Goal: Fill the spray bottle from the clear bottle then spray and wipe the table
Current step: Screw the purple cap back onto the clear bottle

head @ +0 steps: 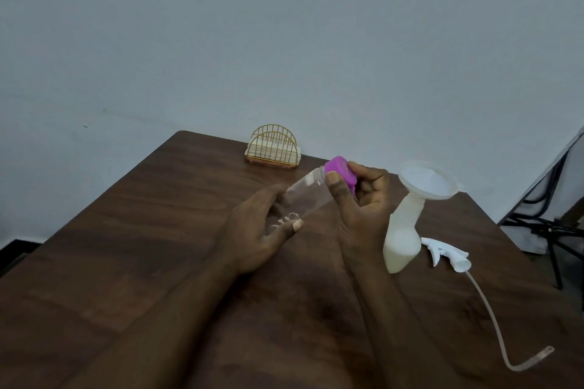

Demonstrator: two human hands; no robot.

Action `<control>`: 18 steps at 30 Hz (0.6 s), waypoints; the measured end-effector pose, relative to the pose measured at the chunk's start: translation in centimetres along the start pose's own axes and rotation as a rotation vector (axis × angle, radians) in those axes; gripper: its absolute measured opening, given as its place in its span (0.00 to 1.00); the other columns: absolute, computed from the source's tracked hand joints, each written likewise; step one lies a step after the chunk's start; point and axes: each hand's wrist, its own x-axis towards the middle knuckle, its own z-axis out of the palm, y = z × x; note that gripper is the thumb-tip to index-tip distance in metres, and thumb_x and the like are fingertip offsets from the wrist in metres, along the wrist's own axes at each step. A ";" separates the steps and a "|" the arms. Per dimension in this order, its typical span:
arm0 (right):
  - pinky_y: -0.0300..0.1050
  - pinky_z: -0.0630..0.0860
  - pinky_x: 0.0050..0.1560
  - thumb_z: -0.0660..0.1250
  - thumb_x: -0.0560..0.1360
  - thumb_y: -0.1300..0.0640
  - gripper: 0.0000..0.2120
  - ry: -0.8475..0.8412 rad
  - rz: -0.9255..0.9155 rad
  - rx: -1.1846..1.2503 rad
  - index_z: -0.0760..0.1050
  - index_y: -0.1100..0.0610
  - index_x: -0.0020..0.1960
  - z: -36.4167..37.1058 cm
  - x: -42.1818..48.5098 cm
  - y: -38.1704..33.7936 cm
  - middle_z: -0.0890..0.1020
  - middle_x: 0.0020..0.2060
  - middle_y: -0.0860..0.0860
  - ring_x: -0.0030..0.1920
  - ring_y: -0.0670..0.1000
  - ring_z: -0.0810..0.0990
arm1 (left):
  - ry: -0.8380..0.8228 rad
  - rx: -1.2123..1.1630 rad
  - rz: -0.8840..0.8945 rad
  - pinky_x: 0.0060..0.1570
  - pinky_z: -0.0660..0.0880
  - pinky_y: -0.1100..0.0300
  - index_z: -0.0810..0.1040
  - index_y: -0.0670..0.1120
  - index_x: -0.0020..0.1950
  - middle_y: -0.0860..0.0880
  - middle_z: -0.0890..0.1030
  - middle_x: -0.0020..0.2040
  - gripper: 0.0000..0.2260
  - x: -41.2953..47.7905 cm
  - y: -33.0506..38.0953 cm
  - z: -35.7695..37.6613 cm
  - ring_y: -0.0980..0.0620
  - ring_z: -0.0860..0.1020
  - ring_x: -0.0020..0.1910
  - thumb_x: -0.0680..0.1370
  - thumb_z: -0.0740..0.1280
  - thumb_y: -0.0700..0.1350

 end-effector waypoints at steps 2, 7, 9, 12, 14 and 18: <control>0.39 0.81 0.51 0.80 0.67 0.43 0.24 0.000 0.033 -0.088 0.78 0.49 0.58 -0.1 -0.4 0.7 0.85 0.54 0.49 0.56 0.48 0.86 | 0.023 0.104 -0.010 0.50 0.77 0.61 0.69 0.60 0.71 0.61 0.78 0.60 0.26 0.3 -0.6 -0.5 0.62 0.77 0.54 0.76 0.69 0.64; 0.50 0.84 0.54 0.79 0.67 0.40 0.24 -0.139 0.200 -0.312 0.75 0.41 0.59 -0.5 -1.8 2.8 0.86 0.53 0.45 0.53 0.45 0.86 | 0.092 0.360 -0.128 0.64 0.72 0.46 0.70 0.61 0.68 0.54 0.78 0.65 0.30 0.6 -1.9 -1.6 0.49 0.75 0.63 0.70 0.78 0.50; 0.54 0.84 0.59 0.79 0.73 0.46 0.24 -0.197 0.250 -0.344 0.75 0.39 0.66 -1.0 -1.7 3.5 0.86 0.57 0.45 0.57 0.46 0.85 | 0.075 0.414 -0.120 0.67 0.67 0.46 0.70 0.61 0.69 0.54 0.78 0.66 0.31 0.5 -1.9 -1.5 0.49 0.74 0.66 0.70 0.78 0.52; 0.58 0.82 0.64 0.76 0.77 0.50 0.21 -0.301 0.316 -0.390 0.77 0.39 0.69 -2.3 -1.0 4.3 0.84 0.64 0.45 0.64 0.47 0.83 | 0.046 0.471 -0.076 0.69 0.65 0.47 0.70 0.62 0.72 0.55 0.77 0.68 0.30 0.7 -2.0 -1.2 0.49 0.73 0.68 0.72 0.73 0.65; 0.59 0.81 0.65 0.75 0.78 0.53 0.20 -0.357 0.363 -0.404 0.78 0.39 0.67 -3.0 -0.7 4.8 0.84 0.64 0.45 0.64 0.48 0.82 | 0.008 0.521 -0.050 0.69 0.64 0.45 0.70 0.62 0.73 0.55 0.77 0.69 0.31 0.8 -2.1 -0.9 0.49 0.72 0.68 0.72 0.65 0.72; 0.56 0.81 0.65 0.75 0.78 0.61 0.22 -0.424 0.354 -0.444 0.79 0.43 0.67 -3.6 -0.5 5.6 0.83 0.65 0.46 0.64 0.47 0.82 | -0.072 0.535 -0.036 0.71 0.60 0.42 0.70 0.61 0.74 0.54 0.76 0.70 0.32 1.1 -1.8 -0.3 0.49 0.71 0.70 0.73 0.58 0.73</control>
